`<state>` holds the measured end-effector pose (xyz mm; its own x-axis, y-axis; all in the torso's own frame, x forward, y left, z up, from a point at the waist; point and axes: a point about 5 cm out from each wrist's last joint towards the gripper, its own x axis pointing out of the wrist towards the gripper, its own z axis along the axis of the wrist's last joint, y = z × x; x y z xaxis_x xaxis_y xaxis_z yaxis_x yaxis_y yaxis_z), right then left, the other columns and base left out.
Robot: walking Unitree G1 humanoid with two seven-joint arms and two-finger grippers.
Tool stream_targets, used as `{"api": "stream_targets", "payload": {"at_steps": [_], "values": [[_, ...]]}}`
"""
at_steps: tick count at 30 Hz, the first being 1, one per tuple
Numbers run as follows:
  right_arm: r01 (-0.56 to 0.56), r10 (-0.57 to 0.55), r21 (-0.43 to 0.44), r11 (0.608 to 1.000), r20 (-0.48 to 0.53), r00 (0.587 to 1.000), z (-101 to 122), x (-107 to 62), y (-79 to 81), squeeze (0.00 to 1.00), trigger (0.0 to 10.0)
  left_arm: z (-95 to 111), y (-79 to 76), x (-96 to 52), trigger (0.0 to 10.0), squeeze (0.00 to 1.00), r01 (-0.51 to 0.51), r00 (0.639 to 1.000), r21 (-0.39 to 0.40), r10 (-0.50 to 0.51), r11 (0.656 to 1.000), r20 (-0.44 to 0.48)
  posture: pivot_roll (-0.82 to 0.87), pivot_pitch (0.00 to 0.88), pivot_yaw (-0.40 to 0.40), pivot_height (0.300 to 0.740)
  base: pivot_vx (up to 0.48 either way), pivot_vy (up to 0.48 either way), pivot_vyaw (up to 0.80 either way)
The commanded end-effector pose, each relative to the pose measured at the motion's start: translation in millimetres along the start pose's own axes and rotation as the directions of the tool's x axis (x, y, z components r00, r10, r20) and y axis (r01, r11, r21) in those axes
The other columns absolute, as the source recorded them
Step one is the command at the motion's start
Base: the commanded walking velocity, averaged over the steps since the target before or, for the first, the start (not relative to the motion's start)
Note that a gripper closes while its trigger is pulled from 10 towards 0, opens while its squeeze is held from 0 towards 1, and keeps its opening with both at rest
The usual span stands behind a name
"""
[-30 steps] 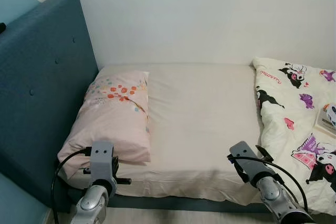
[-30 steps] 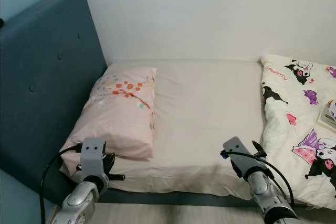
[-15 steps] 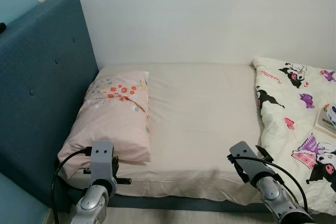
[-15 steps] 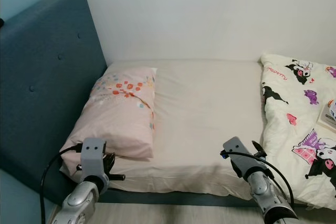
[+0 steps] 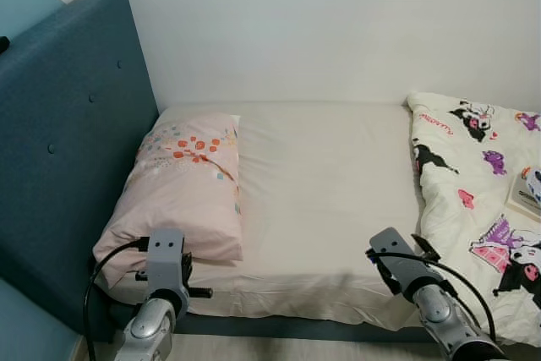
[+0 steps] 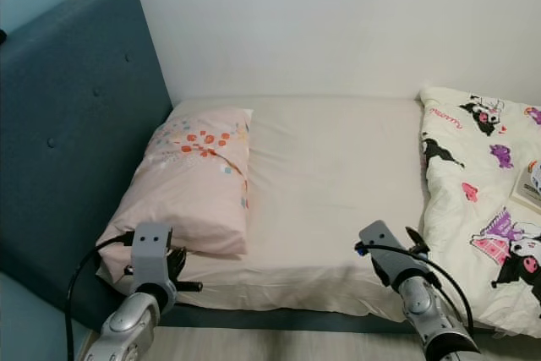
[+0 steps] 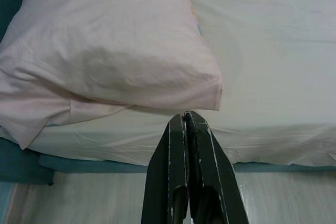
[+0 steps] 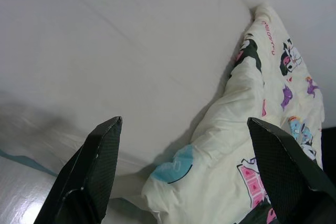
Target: Clean up the room
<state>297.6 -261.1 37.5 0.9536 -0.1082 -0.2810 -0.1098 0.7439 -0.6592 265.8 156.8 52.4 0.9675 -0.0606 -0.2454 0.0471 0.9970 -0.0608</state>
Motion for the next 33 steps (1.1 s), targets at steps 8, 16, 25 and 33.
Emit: {"api": "stream_targets", "payload": {"at_steps": [8, 16, 25, 33], "values": [[-0.001, 0.001, 0.002, 1.000, -0.020, 1.000, -7.8, -3.5, -1.7, 0.00, 10.0, -3.3, -2.4, -3.3, 10.0, 0.00, -0.001, 1.000, -0.009, 0.001, 1.000, -0.013, 0.02, 0.131, 0.000, 0.740, 0.000, 0.000, 0.00], [-0.001, 0.001, 0.002, 1.000, -0.022, 1.000, -8.9, -4.1, -2.2, 0.00, 10.0, -3.8, -3.1, -3.4, 10.0, 0.00, 0.000, 1.000, -0.010, -0.001, 1.000, -0.013, 0.02, 0.122, -0.003, 0.740, 0.000, 0.000, 0.00], [-0.001, 0.002, 0.001, 1.000, -0.024, 1.000, -8.7, -3.7, -2.2, 0.00, 10.0, -4.0, -4.9, -2.8, 10.0, 0.00, 0.020, 1.000, 0.020, -0.019, 1.000, -0.012, 0.01, 0.116, -0.003, 0.740, 0.000, 0.000, 0.00], [-0.002, 0.002, 0.001, 1.000, -0.025, 1.000, -7.5, -2.6, -2.4, 0.00, 10.0, -3.1, -5.0, -2.0, 10.0, 0.00, 0.012, 1.000, 0.007, -0.012, 1.000, -0.010, 0.02, 0.118, -0.003, 0.740, 0.000, 0.000, 0.00]]}}
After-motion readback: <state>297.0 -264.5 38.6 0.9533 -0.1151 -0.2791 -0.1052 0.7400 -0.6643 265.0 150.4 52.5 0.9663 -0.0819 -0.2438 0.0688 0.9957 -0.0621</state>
